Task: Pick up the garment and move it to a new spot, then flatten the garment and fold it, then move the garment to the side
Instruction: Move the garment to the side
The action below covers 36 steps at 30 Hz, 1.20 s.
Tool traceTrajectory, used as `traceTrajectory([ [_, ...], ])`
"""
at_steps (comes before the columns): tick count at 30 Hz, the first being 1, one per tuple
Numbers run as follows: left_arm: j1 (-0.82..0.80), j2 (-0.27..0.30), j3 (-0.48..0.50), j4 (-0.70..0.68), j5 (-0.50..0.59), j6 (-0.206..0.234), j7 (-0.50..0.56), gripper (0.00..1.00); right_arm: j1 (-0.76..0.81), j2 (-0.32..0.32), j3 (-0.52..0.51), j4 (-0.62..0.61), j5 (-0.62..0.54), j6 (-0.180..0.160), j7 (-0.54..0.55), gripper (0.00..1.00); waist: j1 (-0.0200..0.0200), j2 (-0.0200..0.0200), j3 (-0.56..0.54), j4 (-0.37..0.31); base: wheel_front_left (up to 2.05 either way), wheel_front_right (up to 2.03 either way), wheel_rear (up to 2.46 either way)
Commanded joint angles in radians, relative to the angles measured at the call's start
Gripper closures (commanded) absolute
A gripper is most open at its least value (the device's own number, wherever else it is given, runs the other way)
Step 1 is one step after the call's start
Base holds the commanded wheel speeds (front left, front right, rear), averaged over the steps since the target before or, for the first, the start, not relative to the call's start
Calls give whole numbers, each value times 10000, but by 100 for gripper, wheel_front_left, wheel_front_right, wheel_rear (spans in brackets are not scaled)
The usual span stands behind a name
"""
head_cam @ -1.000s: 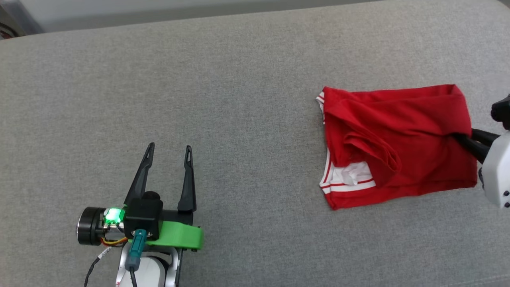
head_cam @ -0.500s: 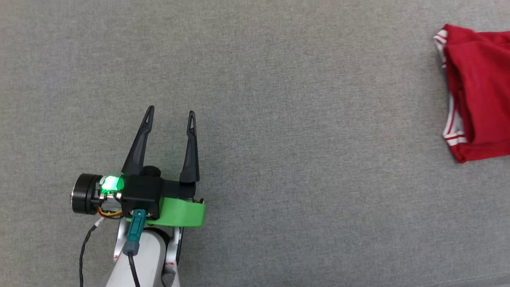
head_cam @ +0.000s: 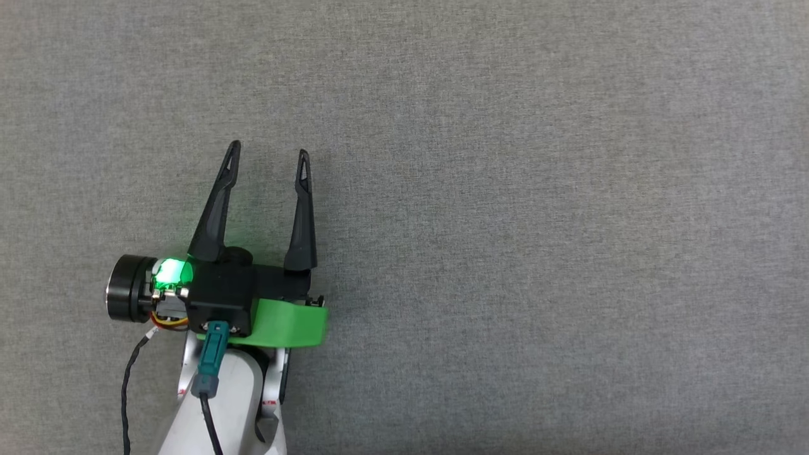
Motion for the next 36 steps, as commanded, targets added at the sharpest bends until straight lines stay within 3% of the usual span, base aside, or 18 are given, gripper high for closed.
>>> traceTrajectory([
  [1,-176,78,-1,-29,5,86,-57,0,-126,147,9,55,-84,-9,-151,52,-1,-1,36,35,0,0,0],
  [2,-154,89,7,-13,-5,119,-57,0,-182,267,-51,128,-107,-9,-291,2,-1,-1,-9,0,0,0,0],
  [3,-140,89,4,15,-17,138,-57,0,-229,345,-128,203,-163,-9,-446,0,-1,-1,-52,-13,0,0,0],
  [9,-68,80,-54,226,-120,180,-57,0,-109,507,-233,285,-894,-9,-1508,0,-1,-1,-722,-33,0,0,0],
  [18,687,93,79,426,-309,293,-57,0,317,1493,-1652,-1151,-2148,-9,-4887,0,-1,-1,-2150,3,0,0,0],
  [22,992,78,167,490,-375,314,-57,0,749,2426,-2613,-2389,-2894,-9,-5582,0,-1,-1,-2693,199,0,0,0],
  [28,1360,22,339,602,-480,303,-57,0,1655,4625,-3437,-5500,-3892,-9,-5688,0,-1,-1,-3362,581,0,0,0],
  [33,1604,-53,390,754,-523,196,-57,0,2860,6408,-2872,-7231,-4429,-9,-5692,0,-1,-1,-3867,948,0,0,0],
  [36,1738,-72,443,834,-524,161,-57,0,3501,7020,-2143,-7726,-4745,-9,-5692,0,-1,-1,-4127,1089,0,0,0],
])
